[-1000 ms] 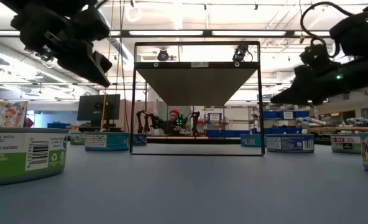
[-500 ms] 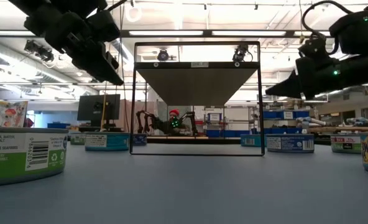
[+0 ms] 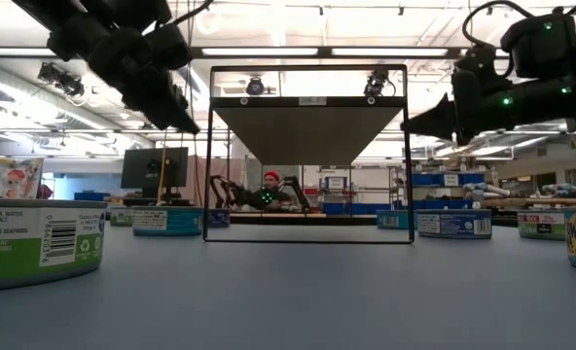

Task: Stack canned seafood by type on shelf
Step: Put the yellow-blue tuna can on the shelf

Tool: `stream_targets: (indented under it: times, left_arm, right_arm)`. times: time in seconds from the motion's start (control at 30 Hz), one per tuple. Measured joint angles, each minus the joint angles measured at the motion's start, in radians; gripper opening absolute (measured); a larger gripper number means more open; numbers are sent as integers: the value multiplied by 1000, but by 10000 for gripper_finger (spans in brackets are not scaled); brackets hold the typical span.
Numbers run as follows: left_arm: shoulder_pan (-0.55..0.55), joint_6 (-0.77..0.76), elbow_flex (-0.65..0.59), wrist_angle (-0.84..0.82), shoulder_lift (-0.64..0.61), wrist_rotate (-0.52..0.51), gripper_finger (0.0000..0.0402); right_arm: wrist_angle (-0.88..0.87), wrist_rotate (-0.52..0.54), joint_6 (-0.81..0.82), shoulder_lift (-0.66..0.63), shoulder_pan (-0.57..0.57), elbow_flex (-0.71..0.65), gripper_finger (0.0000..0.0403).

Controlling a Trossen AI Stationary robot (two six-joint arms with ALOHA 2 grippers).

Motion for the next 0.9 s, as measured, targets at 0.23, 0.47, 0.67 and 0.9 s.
stream_targets:
  times: [0.23,0.47,0.67,0.9]
  left_arm:
    - [0,122,0,-154,0,49,2]
    - [-46,21,-1,-239,0,98,10]
    - [-133,22,-2,-240,32,2,73]
    - [-171,75,-2,-237,115,-120,122]
  right_arm:
    - [-82,-3,-50,-2,9,76,2]
    - [-501,-6,-111,-3,10,332,2]
    - [-715,-5,-141,-3,12,497,5]
    - [-772,50,-145,-3,12,520,5]
